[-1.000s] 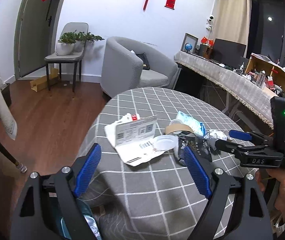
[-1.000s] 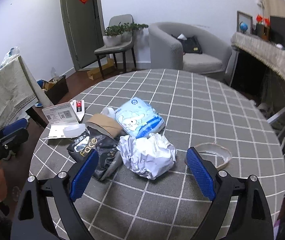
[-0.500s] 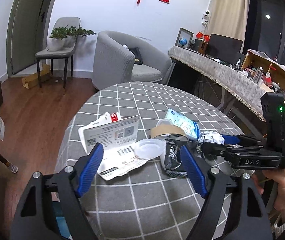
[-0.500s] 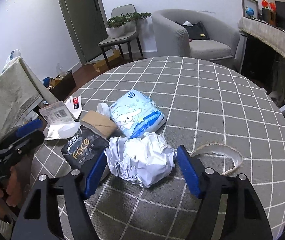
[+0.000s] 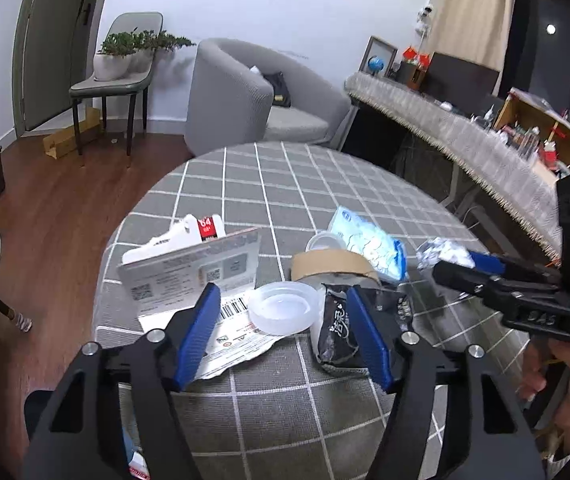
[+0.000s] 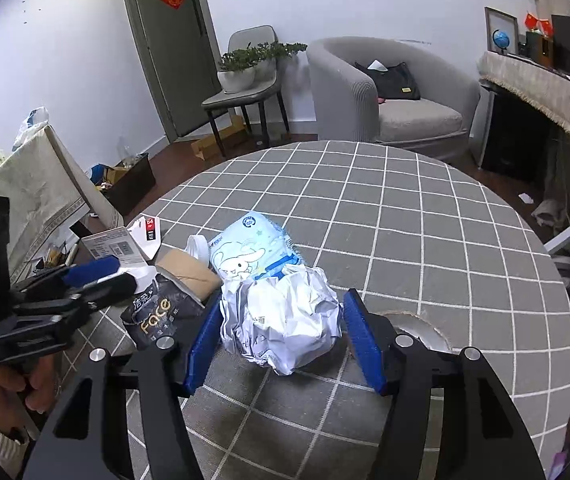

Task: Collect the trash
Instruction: 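Grasp the clear plastic lid with the left tool while the right tool grasps crumpled white paper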

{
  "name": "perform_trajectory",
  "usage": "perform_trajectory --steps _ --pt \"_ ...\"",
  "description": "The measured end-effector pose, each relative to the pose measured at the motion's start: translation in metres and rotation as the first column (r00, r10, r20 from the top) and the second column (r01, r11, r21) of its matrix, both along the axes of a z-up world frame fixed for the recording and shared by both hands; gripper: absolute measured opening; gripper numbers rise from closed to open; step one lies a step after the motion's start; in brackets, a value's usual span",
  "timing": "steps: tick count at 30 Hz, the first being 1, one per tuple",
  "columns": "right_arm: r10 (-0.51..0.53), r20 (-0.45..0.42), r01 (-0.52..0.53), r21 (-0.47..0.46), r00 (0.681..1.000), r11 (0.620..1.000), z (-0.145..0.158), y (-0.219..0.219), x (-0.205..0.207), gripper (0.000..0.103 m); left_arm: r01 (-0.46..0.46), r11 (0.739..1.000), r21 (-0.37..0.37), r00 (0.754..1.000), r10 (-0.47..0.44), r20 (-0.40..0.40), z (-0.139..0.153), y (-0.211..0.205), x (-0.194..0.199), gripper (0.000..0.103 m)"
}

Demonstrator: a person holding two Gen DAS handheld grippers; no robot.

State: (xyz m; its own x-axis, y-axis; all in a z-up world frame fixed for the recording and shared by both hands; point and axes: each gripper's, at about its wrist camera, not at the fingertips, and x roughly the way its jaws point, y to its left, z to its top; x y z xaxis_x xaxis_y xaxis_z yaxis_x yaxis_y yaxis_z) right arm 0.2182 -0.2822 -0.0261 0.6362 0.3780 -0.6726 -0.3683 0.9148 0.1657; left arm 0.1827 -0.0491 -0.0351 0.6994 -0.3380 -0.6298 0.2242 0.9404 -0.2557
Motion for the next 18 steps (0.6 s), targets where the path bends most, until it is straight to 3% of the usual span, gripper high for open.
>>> perform_trajectory --steps 11,18 --pt "0.000 0.005 0.000 0.002 1.000 1.000 0.0026 -0.0050 0.0030 0.061 -0.018 1.000 -0.022 0.996 0.016 -0.083 -0.0092 -0.0002 0.0116 0.043" --pt "0.010 0.012 -0.010 -0.003 1.000 1.000 0.0047 0.0005 -0.0032 0.061 -0.016 0.999 -0.041 0.998 0.014 -0.056 -0.0045 0.0031 0.0034 0.042"
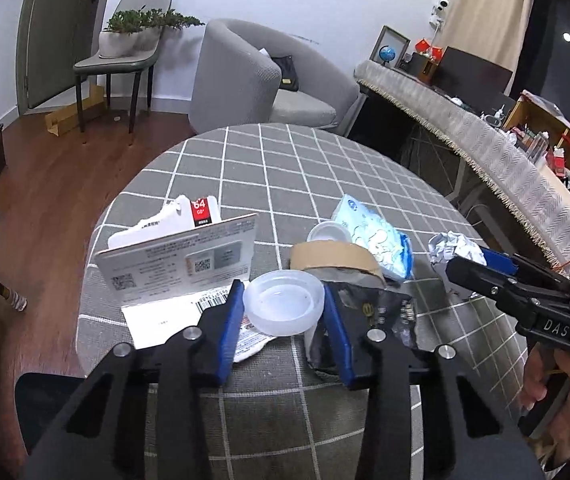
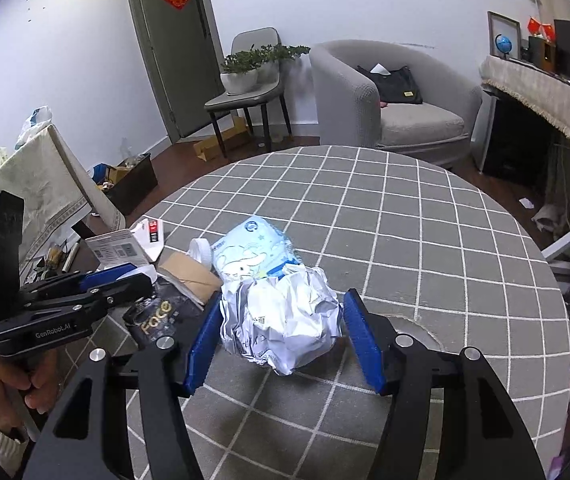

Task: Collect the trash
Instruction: 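Grasp the clear plastic lid with the left tool while the right tool grasps crumpled white paper, then carry the plastic lid and crumpled paper over the teal trash bin with both tools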

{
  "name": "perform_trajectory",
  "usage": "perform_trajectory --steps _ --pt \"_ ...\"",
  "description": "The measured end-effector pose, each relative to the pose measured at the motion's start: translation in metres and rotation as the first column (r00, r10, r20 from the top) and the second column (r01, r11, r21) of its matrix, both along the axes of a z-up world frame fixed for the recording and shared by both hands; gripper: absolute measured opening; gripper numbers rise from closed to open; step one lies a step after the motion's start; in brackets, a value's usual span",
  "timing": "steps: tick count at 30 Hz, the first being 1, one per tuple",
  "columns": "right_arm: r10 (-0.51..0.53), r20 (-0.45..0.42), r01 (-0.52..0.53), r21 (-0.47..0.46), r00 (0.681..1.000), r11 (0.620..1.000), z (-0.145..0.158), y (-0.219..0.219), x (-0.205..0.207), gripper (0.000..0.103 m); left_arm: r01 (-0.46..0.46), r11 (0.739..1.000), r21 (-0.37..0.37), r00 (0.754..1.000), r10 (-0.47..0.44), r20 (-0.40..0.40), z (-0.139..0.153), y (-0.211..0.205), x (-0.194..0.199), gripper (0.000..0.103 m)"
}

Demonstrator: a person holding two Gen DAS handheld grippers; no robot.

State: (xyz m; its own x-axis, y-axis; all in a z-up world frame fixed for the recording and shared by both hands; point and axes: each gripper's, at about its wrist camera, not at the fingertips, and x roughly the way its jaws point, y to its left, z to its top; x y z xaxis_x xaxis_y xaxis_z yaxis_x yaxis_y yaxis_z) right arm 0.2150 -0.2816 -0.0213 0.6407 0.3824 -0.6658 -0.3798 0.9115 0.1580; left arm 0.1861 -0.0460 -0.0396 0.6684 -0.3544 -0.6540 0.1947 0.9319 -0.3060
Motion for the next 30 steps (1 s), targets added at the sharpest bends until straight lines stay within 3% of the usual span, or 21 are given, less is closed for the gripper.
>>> perform_trajectory --steps 8,15,30 --pt "0.011 0.003 -0.011 -0.005 1.000 1.000 0.002 0.008 -0.011 0.061 0.014 1.000 -0.018 0.999 -0.013 0.052 0.011 -0.001 -0.015 0.042" --pt "0.023 0.011 -0.023 -0.010 1.000 1.000 0.007 0.018 -0.034 0.061 0.017 0.999 0.029 0.996 -0.020 0.091 0.016 -0.001 -0.036 0.042" --pt "0.043 0.030 -0.043 0.011 0.999 0.999 0.013 0.048 -0.087 0.061 -0.019 0.998 0.055 0.993 0.013 0.120 0.021 0.025 -0.087 0.042"
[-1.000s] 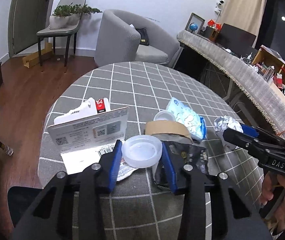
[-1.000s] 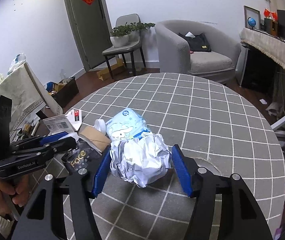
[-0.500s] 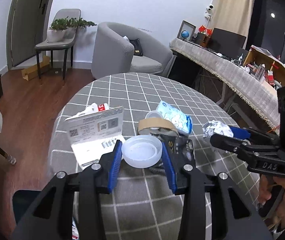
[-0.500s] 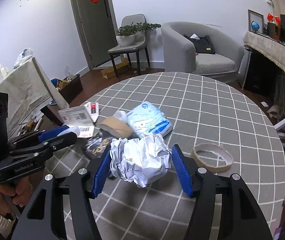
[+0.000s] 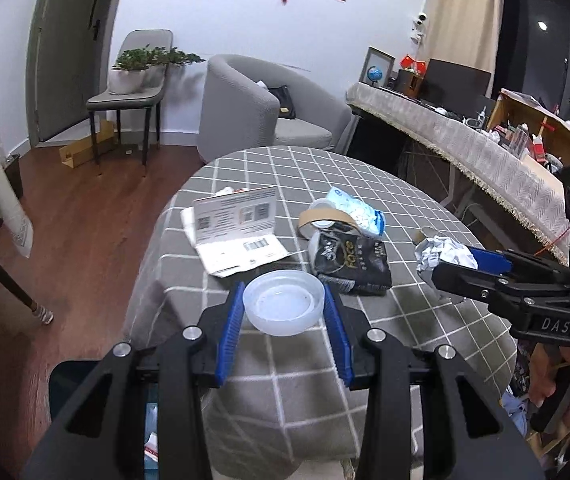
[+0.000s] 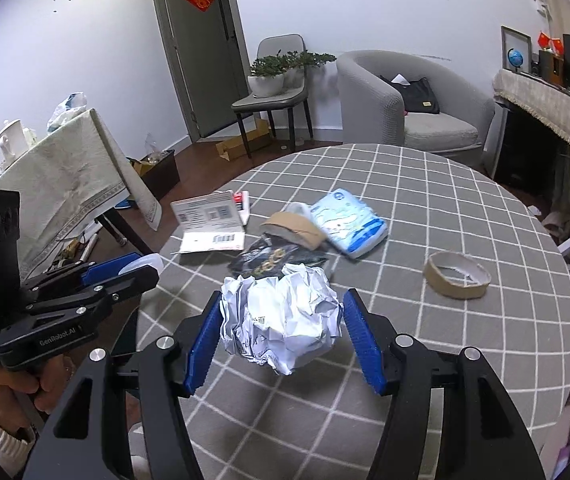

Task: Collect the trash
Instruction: 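Carry the plastic lid and crumpled paper over the teal trash bin with both tools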

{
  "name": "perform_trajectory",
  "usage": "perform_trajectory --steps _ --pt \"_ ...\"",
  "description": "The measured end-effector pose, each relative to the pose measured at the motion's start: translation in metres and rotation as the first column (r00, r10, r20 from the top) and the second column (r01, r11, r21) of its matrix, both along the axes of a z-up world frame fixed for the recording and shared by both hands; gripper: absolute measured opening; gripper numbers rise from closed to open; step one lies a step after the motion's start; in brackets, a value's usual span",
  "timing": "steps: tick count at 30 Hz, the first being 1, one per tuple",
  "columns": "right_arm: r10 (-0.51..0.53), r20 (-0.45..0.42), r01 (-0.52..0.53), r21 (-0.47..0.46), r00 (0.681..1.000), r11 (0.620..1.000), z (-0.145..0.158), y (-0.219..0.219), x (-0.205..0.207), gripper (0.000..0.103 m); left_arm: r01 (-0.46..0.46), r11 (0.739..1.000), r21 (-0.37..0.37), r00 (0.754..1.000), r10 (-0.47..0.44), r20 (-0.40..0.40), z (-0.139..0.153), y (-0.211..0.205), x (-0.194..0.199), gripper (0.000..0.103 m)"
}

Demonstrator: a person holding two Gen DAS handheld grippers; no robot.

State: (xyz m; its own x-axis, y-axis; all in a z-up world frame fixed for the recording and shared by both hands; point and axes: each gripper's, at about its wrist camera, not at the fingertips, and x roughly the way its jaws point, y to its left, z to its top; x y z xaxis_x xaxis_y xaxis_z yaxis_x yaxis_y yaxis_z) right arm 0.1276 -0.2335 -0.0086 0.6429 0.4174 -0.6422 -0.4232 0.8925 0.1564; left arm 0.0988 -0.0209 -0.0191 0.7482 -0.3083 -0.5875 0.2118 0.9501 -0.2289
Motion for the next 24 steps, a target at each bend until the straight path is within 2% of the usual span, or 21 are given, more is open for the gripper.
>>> perform_trajectory --steps 17,24 --pt "0.095 0.011 -0.095 0.029 0.995 0.995 0.000 0.073 -0.013 0.061 -0.059 0.995 0.074 0.997 0.063 -0.044 -0.017 0.065 -0.021 0.042" --pt "0.146 0.003 -0.146 0.028 0.989 0.989 -0.001 0.109 -0.012 0.061 -0.090 0.990 0.113 0.985 0.105 -0.135 -0.039 0.099 -0.021 0.042"
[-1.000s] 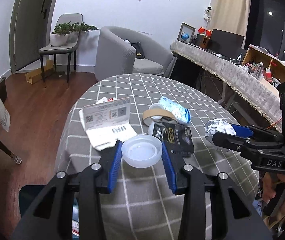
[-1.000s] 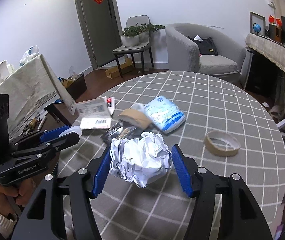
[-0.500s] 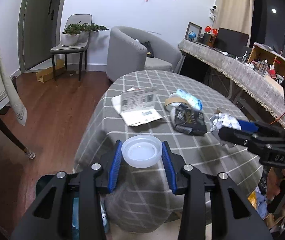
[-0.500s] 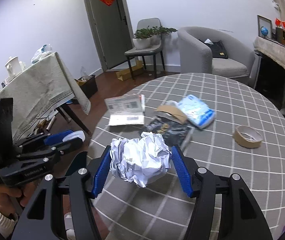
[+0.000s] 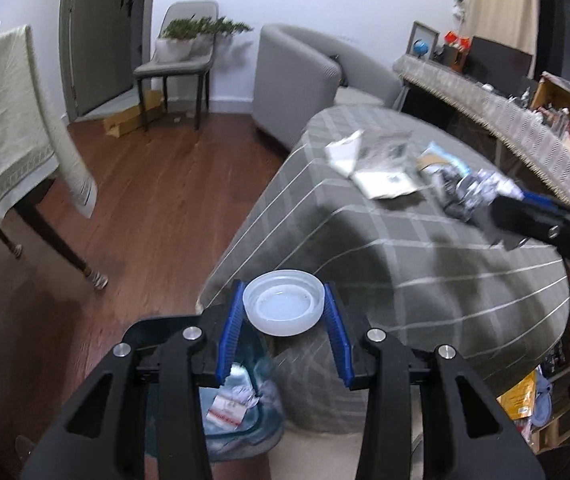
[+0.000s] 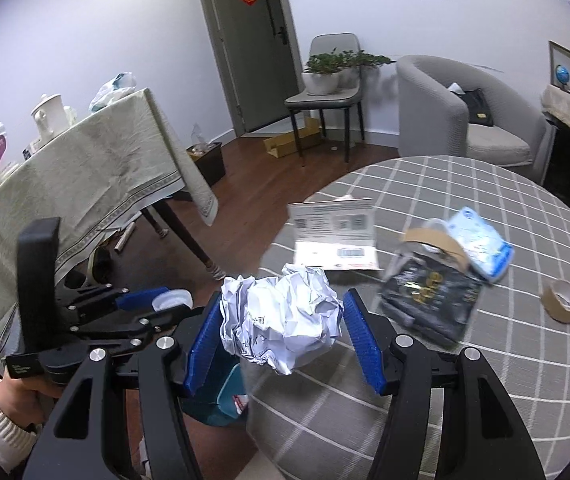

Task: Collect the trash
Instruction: 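Carry the plastic lid and crumpled paper over the teal trash bin with both tools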

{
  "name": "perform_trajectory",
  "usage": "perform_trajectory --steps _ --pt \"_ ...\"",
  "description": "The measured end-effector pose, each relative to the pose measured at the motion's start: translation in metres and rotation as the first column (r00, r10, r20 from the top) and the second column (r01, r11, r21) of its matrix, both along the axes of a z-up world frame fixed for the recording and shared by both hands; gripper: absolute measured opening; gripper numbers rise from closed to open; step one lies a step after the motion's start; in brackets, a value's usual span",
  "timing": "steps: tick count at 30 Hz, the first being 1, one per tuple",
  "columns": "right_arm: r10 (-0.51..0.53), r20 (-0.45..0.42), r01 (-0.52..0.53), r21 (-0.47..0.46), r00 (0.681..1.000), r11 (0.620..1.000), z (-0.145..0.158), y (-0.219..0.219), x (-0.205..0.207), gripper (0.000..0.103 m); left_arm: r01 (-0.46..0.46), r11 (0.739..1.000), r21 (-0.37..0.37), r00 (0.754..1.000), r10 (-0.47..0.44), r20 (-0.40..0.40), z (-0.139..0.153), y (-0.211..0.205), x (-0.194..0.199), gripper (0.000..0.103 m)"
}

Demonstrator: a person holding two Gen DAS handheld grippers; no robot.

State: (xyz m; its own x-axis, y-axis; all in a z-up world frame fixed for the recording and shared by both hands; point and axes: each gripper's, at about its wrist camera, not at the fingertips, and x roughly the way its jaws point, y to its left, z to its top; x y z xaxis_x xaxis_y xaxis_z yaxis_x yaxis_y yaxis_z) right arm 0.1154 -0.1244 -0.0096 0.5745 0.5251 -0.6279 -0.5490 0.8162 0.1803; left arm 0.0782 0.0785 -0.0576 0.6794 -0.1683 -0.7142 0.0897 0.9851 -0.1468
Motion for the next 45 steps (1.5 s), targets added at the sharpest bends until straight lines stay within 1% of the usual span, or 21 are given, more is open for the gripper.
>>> perform_trajectory --steps 5,9,19,20,21,23,25,27,30,37,45 --pt "0.026 -0.011 -0.026 -0.006 1.000 1.000 -0.004 0.021 0.001 0.061 -0.023 0.999 0.023 0.995 0.025 -0.097 -0.017 0.020 0.001 0.042" --pt "0.045 -0.017 -0.045 -0.012 0.999 0.999 -0.007 0.038 0.000 0.061 -0.021 1.000 -0.001 0.985 0.020 -0.169 -0.032 0.034 -0.001 0.042" --pt "0.100 -0.030 -0.100 -0.024 0.995 0.995 -0.012 0.082 -0.002 0.061 -0.007 1.000 0.011 0.959 0.010 -0.283 -0.059 0.052 -0.009 0.043" --pt "0.107 -0.032 -0.108 -0.028 0.994 0.994 -0.013 0.087 -0.002 0.061 -0.008 1.000 0.010 0.958 0.011 -0.288 -0.061 0.054 -0.010 0.043" --pt "0.111 -0.033 -0.112 -0.030 0.993 0.993 -0.014 0.090 -0.002 0.061 -0.011 1.000 0.008 0.956 0.013 -0.294 -0.062 0.057 -0.010 0.048" --pt "0.122 -0.038 -0.123 -0.035 0.992 0.992 -0.017 0.099 -0.003 0.061 -0.019 1.000 0.000 0.956 0.018 -0.293 -0.062 0.063 -0.011 0.055" --pt "0.130 -0.043 -0.132 -0.043 0.991 0.990 -0.020 0.106 -0.003 0.061 -0.035 0.999 -0.013 0.959 0.031 -0.282 -0.059 0.072 -0.014 0.059" --pt "0.139 -0.053 -0.141 -0.051 0.989 0.989 -0.023 0.113 -0.003 0.061 -0.052 0.998 -0.022 0.963 0.045 -0.266 -0.055 0.079 -0.015 0.067" --pt "0.148 -0.068 -0.152 -0.067 0.987 0.986 -0.029 0.124 -0.003 0.061 -0.080 0.996 -0.037 0.970 0.070 -0.235 -0.046 0.093 -0.019 0.071" --pt "0.163 -0.114 -0.175 -0.105 0.980 0.979 -0.048 0.143 -0.001 0.061 -0.131 0.990 -0.048 0.977 0.121 -0.176 -0.031 0.113 -0.023 0.072" --pt "0.191 -0.160 -0.215 -0.149 0.968 0.965 -0.070 0.163 -0.002 0.061 -0.160 0.986 -0.056 0.985 0.156 -0.071 -0.008 0.125 -0.034 0.071"
